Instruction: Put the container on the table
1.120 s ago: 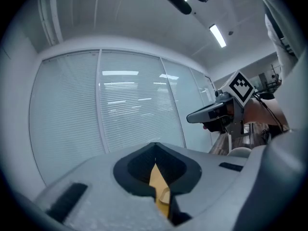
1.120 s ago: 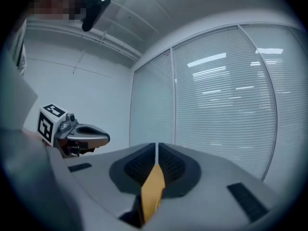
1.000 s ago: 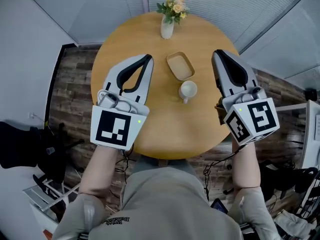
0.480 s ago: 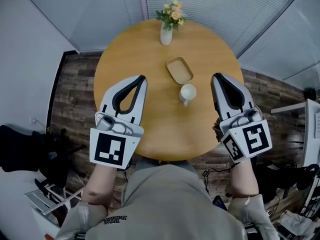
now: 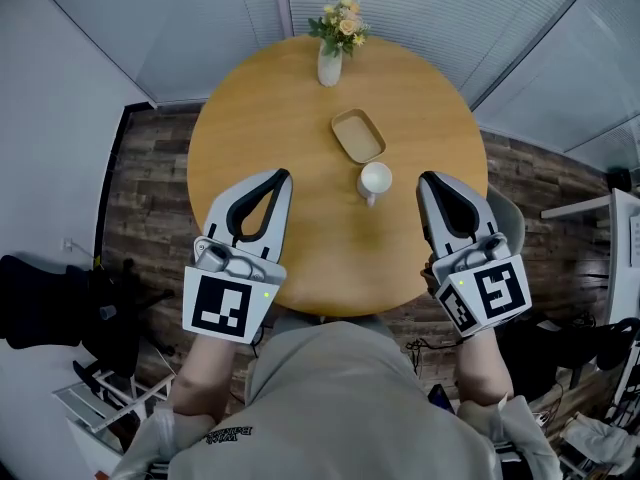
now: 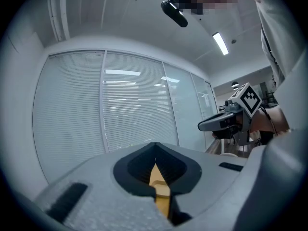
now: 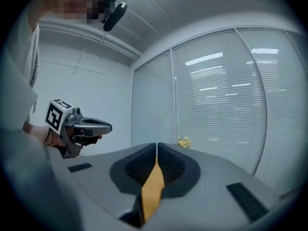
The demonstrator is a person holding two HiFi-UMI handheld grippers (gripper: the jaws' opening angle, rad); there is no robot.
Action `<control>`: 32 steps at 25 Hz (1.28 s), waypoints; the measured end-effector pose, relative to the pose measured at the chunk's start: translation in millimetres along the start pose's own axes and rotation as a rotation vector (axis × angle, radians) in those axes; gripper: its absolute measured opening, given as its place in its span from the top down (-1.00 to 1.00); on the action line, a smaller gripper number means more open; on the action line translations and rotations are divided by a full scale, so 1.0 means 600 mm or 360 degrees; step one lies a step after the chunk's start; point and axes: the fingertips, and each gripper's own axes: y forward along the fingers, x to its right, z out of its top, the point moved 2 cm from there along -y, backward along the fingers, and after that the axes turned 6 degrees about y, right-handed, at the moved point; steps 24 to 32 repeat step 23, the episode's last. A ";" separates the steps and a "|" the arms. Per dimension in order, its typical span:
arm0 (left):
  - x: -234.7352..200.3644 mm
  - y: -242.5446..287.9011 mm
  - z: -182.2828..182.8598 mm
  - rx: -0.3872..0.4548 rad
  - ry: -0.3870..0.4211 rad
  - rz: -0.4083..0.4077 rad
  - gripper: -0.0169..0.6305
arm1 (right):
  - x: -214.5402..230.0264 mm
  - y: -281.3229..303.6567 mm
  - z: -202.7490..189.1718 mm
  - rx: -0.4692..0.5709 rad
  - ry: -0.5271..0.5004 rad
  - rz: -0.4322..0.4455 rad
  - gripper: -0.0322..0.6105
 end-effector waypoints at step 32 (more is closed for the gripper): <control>0.002 -0.009 -0.006 -0.0060 0.0039 -0.0018 0.88 | -0.017 -0.002 0.005 0.0006 -0.0033 -0.0005 0.80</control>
